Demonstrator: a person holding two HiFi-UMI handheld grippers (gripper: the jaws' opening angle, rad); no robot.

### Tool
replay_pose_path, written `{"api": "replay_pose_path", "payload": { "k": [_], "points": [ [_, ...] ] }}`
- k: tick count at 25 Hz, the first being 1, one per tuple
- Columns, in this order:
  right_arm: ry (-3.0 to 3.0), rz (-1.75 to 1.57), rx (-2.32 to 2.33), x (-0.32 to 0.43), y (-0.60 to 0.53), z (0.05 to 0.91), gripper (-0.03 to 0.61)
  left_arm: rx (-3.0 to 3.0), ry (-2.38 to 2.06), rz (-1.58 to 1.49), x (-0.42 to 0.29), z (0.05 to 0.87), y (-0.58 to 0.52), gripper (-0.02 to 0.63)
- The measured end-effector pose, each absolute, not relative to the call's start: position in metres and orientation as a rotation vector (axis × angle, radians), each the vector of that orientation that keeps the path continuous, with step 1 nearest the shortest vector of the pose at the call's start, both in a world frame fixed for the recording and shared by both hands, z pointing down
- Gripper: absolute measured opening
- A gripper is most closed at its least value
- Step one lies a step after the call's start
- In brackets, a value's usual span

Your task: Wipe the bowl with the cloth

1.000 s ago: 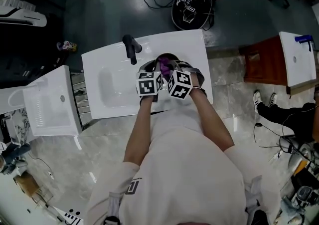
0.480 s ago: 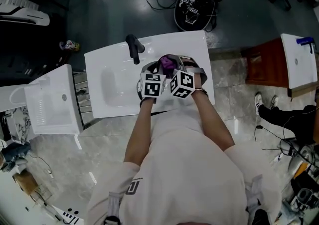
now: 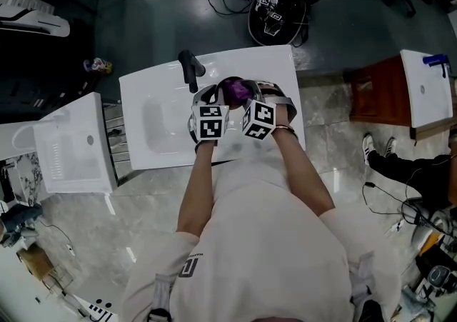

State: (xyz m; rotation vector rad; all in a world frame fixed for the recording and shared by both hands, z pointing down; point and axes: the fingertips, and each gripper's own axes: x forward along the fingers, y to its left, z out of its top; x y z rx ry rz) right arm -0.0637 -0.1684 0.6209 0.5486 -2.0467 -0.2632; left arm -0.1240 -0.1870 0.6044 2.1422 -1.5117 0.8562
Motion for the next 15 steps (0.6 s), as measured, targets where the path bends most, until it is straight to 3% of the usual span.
{"api": "replay_pose_path", "payload": {
  "k": [8, 15],
  "points": [
    [-2.016, -0.172, 0.343, -0.074, -0.138, 0.632, 0.124, 2.108, -1.514, 0.772, -0.124, 0.598, -0.191, 0.035],
    [-2.095, -0.352, 0.208, -0.105, -0.119, 0.615, 0.121, 2.102, -1.432, 0.653, -0.109, 0.59, -0.192, 0.041]
  ]
}}
